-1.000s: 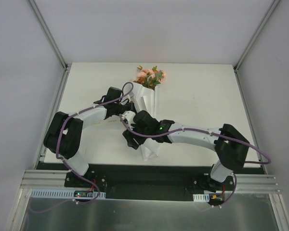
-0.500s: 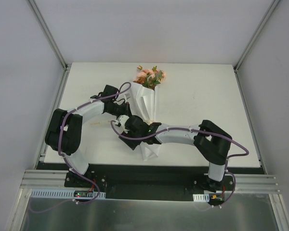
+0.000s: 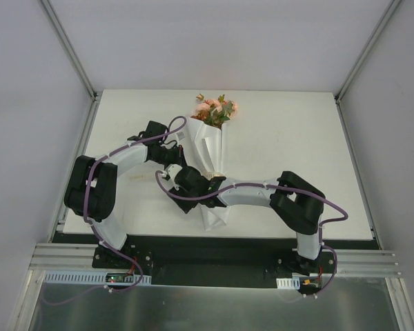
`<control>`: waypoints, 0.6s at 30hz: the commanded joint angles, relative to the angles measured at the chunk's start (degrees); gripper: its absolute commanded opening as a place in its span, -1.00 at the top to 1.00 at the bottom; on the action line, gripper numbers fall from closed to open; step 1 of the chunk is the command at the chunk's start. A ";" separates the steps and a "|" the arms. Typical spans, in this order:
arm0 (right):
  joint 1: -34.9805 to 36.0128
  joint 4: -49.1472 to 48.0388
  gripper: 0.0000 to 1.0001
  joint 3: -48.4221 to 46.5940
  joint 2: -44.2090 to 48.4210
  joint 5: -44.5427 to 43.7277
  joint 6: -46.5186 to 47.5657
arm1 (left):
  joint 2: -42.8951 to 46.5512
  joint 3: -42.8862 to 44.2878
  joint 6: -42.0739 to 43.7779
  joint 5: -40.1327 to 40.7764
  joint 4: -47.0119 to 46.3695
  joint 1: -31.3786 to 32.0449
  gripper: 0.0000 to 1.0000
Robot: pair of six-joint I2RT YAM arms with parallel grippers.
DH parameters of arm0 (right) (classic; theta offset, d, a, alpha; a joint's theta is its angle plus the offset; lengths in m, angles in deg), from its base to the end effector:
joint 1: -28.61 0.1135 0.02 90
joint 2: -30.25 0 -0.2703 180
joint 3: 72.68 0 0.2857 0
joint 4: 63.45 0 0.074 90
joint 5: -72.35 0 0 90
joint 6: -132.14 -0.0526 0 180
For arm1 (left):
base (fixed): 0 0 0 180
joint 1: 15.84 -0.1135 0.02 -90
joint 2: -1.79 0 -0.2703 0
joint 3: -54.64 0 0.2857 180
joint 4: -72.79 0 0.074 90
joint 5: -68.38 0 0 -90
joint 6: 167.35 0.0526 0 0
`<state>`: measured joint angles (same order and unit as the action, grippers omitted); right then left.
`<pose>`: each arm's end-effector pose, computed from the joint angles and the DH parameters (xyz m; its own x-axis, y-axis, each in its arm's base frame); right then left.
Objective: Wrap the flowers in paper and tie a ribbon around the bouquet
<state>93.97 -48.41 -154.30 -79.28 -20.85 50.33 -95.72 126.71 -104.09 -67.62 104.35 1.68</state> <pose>0.1925 0.4127 0.1483 -0.1543 -0.6776 -0.7191 -0.9219 0.3606 -0.1419 0.3448 -0.1485 0.1660 -0.9764 -0.0195 -0.2149 0.1606 0.5999 -0.7838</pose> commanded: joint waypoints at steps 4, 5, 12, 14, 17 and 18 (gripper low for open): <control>-0.32 1.82 -0.11 1.38 -2.96 -6.02 -3.87 | 2.68 0.96 4.15 -5.78 1.92 1.38 1.00; -0.32 1.48 -0.11 1.90 -2.96 -6.90 -4.49 | 2.77 0.97 4.85 -4.99 1.92 1.29 1.00; 0.55 -1.60 0.01 5.86 -2.44 -13.31 -10.38 | 2.06 1.76 5.39 3.79 1.92 0.59 1.00; 0.64 -2.39 0.04 7.35 -1.39 -13.76 -11.95 | 2.24 1.76 4.60 6.09 1.74 -0.63 1.00; 1.34 -2.65 0.03 9.02 -0.07 -16.30 -13.11 | 2.33 1.76 3.45 7.24 1.04 -2.13 1.00; 1.69 -2.57 0.01 9.20 0.20 -18.48 -13.46 | 2.24 1.76 3.10 6.98 0.95 -2.92 1.00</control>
<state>96.42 -57.26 -148.95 -79.96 -30.55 45.04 -95.72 126.71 -100.61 -61.33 103.59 2.42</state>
